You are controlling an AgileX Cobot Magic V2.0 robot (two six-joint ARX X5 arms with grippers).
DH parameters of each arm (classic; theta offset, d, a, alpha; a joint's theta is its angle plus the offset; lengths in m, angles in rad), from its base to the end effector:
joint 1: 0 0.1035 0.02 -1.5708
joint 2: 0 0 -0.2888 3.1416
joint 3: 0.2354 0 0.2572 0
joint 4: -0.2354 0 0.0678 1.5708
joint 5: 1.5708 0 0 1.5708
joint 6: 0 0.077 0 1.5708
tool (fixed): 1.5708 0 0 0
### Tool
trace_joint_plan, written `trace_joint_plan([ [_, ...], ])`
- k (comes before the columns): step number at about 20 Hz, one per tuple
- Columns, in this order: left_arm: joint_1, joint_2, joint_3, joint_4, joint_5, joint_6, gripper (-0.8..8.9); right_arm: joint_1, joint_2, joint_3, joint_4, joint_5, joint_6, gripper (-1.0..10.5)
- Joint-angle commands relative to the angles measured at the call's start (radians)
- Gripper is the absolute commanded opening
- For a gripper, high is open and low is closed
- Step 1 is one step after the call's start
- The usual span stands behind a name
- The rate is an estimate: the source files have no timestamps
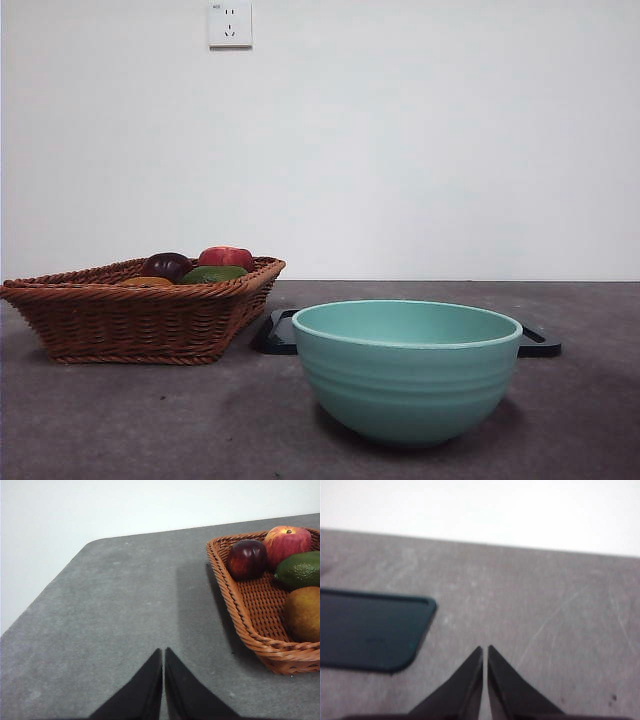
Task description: Pick up the wifruite, put it on the bowl, pick up the plate, put it on desk
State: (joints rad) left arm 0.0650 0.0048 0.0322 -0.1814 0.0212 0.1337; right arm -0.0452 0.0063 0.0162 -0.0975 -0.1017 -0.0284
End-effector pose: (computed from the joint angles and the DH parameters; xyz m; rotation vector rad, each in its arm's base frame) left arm 0.1225 0.0063 0.1495 0.1268 0.1565 0.0334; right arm 0.1248 0.0022 0.1551 -0.0219 0.0866 0.0577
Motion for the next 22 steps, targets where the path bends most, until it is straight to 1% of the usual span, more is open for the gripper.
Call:
trace_joint_plan([
  [1,0.002,-0.002,-0.020,-0.002,-0.002,-0.133,0.07,0.002,-0.003,-0.004,0.047,-0.018,0.093,0.0],
  [3,0.002,-0.002,-0.020,-0.002,-0.002,-0.244,0.07,0.002,-0.003,-0.004,0.053,-0.035,0.163,0.0],
  [5,0.002,-0.002,-0.020,-0.002,-0.002,-0.304,0.07,0.002,-0.003,-0.003,0.064,-0.028,0.197,0.0],
  [8,0.002,-0.002,-0.020,0.006,-0.002,-0.367,0.07,0.002,-0.003,-0.003,0.051,-0.021,0.209,0.0],
  [10,0.002,-0.002,-0.020,0.007,-0.002,-0.423,0.07,0.002,-0.003,-0.003,0.051,-0.024,0.229,0.0],
  [13,0.002,-0.002,-0.016,0.014,-0.002,-0.468,0.07,0.002,-0.003,-0.003,0.052,-0.025,0.254,0.0],
  [18,0.002,-0.002,0.007,0.016,-0.001,-0.505,0.08,0.002,-0.003,-0.003,0.052,-0.029,0.316,0.0],
  [20,0.002,-0.002,0.014,0.016,0.015,-0.532,0.08,0.002,-0.003,-0.001,0.053,-0.029,0.359,0.0],
  [22,0.002,-0.002,0.026,0.008,0.050,-0.552,0.09,0.002,-0.003,0.010,0.051,-0.029,0.387,0.0],
])
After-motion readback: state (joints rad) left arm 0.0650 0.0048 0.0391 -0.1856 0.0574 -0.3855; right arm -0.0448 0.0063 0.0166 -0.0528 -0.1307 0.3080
